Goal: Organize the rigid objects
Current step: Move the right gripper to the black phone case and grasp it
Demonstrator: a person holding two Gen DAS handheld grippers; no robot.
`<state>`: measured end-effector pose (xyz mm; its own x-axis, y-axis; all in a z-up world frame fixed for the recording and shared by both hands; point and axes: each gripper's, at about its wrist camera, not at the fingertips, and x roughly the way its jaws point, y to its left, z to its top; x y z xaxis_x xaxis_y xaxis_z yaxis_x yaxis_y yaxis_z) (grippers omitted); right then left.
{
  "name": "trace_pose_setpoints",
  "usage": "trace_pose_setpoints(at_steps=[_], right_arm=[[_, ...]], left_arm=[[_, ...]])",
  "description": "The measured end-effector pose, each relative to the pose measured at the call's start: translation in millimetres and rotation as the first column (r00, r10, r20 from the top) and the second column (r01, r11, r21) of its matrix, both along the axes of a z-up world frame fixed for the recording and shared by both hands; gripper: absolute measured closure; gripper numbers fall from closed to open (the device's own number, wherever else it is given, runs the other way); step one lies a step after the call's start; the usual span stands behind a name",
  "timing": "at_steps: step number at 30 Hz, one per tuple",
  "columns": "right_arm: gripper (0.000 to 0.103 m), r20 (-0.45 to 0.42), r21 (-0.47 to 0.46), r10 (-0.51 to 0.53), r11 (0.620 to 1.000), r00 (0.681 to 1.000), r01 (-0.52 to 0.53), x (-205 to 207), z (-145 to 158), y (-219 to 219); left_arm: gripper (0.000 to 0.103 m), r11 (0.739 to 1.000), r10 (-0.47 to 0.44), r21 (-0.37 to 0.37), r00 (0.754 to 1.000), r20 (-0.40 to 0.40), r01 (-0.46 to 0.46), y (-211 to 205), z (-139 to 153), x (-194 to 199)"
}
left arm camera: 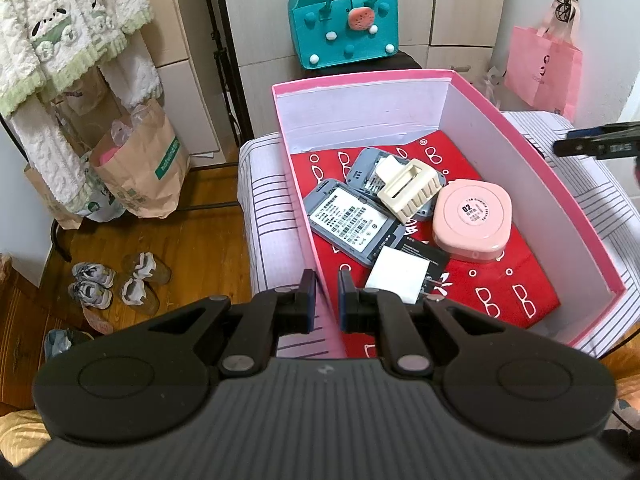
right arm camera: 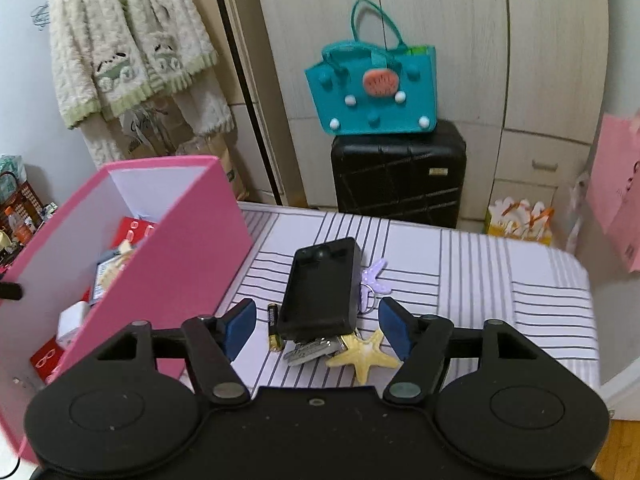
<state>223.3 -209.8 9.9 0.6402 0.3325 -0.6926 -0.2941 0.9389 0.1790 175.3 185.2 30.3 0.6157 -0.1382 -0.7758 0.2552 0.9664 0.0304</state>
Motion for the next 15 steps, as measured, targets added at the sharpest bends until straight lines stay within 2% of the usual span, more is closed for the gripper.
trace_pose_setpoints(at_steps=[10, 15], right_arm=[[0.029, 0.023, -0.147, 0.055, 0.988, 0.998, -0.051, 35, -25, 49], [0.026, 0.002, -0.274, 0.035, 0.961, 0.999, -0.033, 43, -36, 70]], left_arm=[[0.093, 1.000, 0.009, 0.011, 1.000, -0.012, -0.008, -2, 1, 1], [0.093, 1.000, 0.007, 0.011, 1.000, -0.012, -0.007, -2, 1, 2]])
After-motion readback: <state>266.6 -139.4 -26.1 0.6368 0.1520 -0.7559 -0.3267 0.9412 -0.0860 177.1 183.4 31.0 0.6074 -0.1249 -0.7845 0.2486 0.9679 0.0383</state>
